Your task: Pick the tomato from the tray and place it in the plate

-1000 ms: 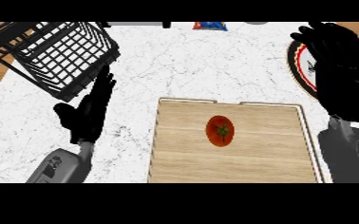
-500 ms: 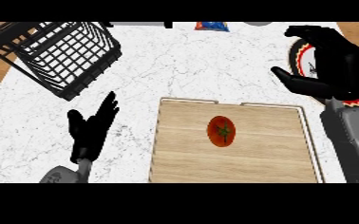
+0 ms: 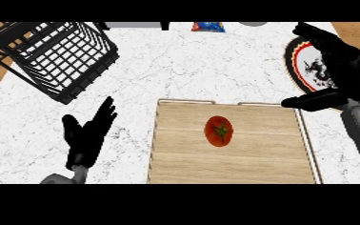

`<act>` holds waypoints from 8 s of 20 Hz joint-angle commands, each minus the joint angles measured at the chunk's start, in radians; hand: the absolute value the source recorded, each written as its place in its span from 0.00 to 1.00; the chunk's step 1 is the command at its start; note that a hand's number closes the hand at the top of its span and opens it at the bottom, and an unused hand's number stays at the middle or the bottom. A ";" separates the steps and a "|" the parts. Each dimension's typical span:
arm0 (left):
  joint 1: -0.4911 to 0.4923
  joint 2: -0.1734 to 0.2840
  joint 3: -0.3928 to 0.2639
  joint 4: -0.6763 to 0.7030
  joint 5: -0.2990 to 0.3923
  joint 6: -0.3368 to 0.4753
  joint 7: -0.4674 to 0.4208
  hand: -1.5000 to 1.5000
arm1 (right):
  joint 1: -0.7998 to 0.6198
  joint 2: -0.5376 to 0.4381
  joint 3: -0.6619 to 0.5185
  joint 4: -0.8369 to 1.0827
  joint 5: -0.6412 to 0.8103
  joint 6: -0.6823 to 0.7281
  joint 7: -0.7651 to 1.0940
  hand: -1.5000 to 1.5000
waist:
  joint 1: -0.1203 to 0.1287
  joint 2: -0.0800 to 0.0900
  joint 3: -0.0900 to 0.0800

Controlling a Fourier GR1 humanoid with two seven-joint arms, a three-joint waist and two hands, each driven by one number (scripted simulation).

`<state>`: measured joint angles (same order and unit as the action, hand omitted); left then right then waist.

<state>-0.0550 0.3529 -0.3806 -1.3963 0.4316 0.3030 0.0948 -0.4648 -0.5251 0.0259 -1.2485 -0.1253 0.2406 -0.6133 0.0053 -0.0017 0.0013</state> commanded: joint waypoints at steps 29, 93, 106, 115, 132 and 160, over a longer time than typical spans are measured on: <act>-0.015 -0.088 0.130 0.035 -0.113 -0.094 0.082 0.50 | 0.220 0.177 0.386 -0.481 0.678 0.057 0.571 0.00 | -0.005 0.002 -0.001; 0.039 -0.205 0.168 -0.103 -0.279 -0.233 0.128 0.50 | -0.337 0.277 -0.546 0.114 1.840 -0.820 1.891 1.00 | 0.136 0.072 -0.002; 0.037 -0.185 0.200 -0.081 -0.272 -0.239 0.130 0.50 | -0.286 0.273 -0.791 0.223 2.204 -1.026 1.977 1.00 | 0.090 0.048 0.002; 0.041 -0.218 0.203 -0.028 -0.288 -0.206 0.113 0.50 | -0.256 0.276 -0.967 0.314 2.260 -1.209 1.940 1.00 | 0.057 0.037 0.003; 0.038 -0.212 0.230 -0.045 -0.264 -0.218 0.139 0.50 | -0.311 0.182 -1.169 0.765 1.797 -1.484 1.536 0.00 | 0.046 0.024 0.006; 0.044 -0.226 0.280 -0.052 -0.289 -0.207 0.157 0.50 | 0.033 0.524 -0.469 0.260 1.222 -1.706 1.418 0.00 | -0.004 -0.001 -0.002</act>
<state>0.0059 0.1358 -0.1081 -1.4417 0.1445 0.0920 0.2184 -0.4507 -0.0221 -0.5014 -0.9883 1.0705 -1.4324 0.7412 -0.0007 -0.0051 0.0020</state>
